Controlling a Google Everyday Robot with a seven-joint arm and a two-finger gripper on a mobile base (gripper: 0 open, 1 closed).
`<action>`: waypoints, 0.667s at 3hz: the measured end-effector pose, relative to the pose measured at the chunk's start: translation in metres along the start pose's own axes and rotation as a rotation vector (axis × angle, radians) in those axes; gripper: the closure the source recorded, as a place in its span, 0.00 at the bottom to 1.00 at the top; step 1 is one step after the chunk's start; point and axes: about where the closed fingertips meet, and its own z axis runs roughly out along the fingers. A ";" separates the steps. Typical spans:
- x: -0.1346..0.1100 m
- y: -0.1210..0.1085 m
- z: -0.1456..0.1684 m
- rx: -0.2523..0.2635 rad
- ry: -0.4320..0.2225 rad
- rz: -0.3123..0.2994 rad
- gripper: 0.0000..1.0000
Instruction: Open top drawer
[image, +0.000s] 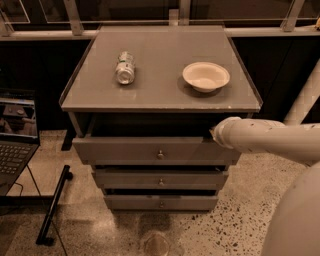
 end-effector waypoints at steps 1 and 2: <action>0.006 0.009 -0.012 -0.049 0.037 0.021 1.00; 0.015 0.020 -0.033 -0.137 0.103 0.064 1.00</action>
Offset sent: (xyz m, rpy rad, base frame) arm -0.1300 -0.0050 0.0282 0.2400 0.5150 0.0443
